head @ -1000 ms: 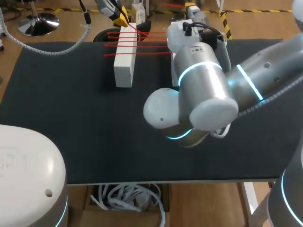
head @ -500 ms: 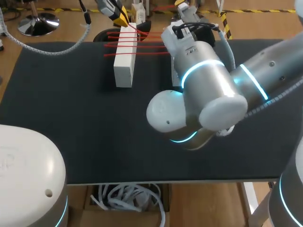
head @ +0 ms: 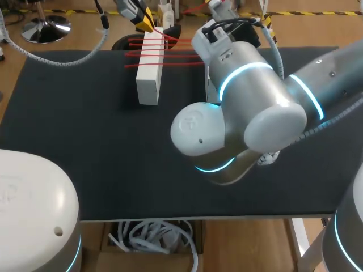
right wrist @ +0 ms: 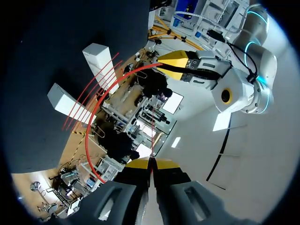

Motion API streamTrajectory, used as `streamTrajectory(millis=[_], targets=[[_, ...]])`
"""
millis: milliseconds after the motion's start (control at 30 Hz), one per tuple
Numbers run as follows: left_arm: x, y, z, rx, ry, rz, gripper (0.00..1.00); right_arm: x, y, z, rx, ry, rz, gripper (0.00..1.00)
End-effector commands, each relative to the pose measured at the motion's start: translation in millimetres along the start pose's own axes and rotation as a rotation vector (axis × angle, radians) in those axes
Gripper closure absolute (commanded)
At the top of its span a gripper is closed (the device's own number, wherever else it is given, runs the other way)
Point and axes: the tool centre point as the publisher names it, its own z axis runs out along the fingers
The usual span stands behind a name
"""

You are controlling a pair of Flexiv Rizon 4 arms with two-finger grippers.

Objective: Grab the tape and strap the tape.

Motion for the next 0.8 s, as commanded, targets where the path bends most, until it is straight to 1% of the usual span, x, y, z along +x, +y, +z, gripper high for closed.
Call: streamTrajectory(millis=[33,200,433,467,567,800], targets=[[-0.3,-0.5,-0.6,-0.004,0.002,-0.002,1.0,-6.2,16.8,-0.5,0.054,0.004,-0.008,1.0],[-0.3,-0.5,-0.6,-0.004,0.002,-0.002,1.0,-11.4,26.3,-1.1,0.072,-0.022,0.029,1.0],[-0.3,-0.5,-0.6,-0.004,0.002,-0.002,1.0,-12.1,36.2,-0.8,0.1,-0.042,0.059,1.0],[-0.3,-0.5,-0.6,-0.004,0.002,-0.002,1.0,-11.9,38.4,-0.1,0.11,-0.056,0.066,1.0],[-0.3,-0.5,-0.6,-0.004,0.002,-0.002,1.0,-11.9,43.7,1.2,0.102,-0.051,0.067,1.0],[-0.3,-0.5,-0.6,-0.004,0.002,-0.002,1.0,-16.1,55.9,-3.1,0.048,-0.052,0.071,1.0]])
